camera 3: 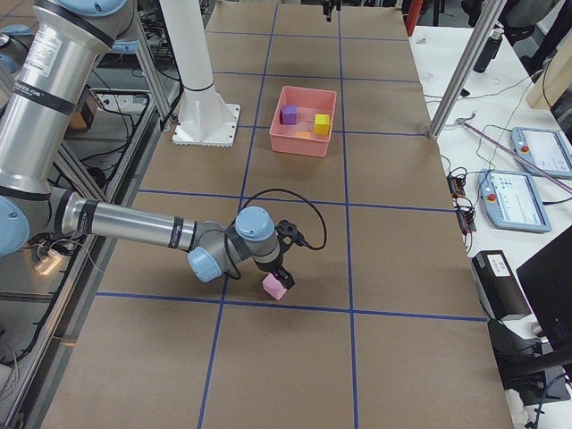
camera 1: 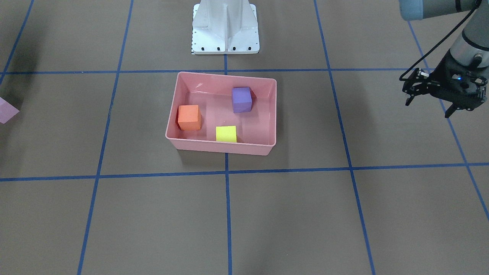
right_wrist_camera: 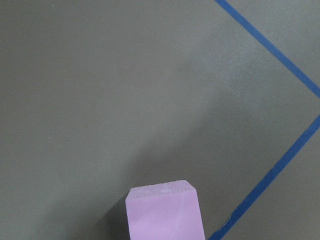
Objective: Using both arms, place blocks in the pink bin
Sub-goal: 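Lower the right gripper onto the pink cube and close on it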
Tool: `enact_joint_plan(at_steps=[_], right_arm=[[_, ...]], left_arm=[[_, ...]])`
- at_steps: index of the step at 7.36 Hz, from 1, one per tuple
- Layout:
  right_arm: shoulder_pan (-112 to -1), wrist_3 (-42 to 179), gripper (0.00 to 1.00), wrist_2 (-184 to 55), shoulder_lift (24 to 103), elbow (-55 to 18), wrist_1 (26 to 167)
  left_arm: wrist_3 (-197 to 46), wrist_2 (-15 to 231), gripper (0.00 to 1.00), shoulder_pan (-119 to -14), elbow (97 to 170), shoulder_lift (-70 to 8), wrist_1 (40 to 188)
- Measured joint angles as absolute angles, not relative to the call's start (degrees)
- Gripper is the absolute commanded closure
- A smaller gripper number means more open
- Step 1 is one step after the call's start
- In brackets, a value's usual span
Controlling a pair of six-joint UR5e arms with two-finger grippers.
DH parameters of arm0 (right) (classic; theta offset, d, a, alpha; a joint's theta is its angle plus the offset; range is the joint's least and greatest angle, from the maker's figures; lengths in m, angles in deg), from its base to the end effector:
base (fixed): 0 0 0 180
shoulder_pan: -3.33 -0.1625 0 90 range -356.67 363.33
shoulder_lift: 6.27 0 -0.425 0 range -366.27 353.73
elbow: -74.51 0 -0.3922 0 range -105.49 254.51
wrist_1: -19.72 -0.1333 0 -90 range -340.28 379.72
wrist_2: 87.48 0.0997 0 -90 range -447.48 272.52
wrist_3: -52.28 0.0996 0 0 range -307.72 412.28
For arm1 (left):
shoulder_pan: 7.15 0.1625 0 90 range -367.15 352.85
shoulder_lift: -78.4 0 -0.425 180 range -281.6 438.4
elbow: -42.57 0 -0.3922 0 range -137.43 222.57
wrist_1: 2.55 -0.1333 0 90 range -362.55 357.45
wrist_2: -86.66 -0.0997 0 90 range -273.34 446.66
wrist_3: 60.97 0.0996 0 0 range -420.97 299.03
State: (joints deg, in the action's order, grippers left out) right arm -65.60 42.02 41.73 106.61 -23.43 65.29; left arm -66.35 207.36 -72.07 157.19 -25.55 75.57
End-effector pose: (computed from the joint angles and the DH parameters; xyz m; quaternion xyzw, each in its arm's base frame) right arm -0.0561 -0.3411 0.6733 0.2081 -0.3456 -0.3282 0.8541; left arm 0.1528 -0.5210 0.3622 0.1471 0.3070 0.2207 0.9140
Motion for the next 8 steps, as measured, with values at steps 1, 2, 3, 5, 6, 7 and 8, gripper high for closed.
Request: enact_joint_plan(at_steps=[1,2,3,5,6,7,8], right_arm=[[-65.0,42.2,0.0,41.6,106.1,-22.3,64.8],[-64.4,42.5,0.0,41.5,105.2,-21.2,64.5],[-64.0,42.6,0.0,41.5,104.0,-19.9,64.4],[-62.9,42.7,0.0,41.4,102.2,-17.3,64.3],[-62.4,42.8,0.0,41.3,101.9,-16.8,64.3],[-61.8,42.8,0.0,41.3,101.8,-16.5,64.3],[-61.4,42.8,0.0,41.3,101.7,-16.2,64.3]], left_arm=[[-66.3,207.4,0.0,-72.1,157.2,-25.4,75.7],[-66.3,207.4,0.0,-72.1,157.2,-25.3,75.7],[-66.3,207.4,0.0,-72.1,157.3,-25.3,75.8],[-66.4,207.4,0.0,-72.1,157.3,-25.1,75.8],[-66.4,207.4,0.0,-72.1,157.3,-25.1,75.8],[-66.4,207.4,0.0,-72.1,157.3,-25.1,75.8],[-66.5,207.4,0.0,-72.1,157.3,-25.1,75.8]])
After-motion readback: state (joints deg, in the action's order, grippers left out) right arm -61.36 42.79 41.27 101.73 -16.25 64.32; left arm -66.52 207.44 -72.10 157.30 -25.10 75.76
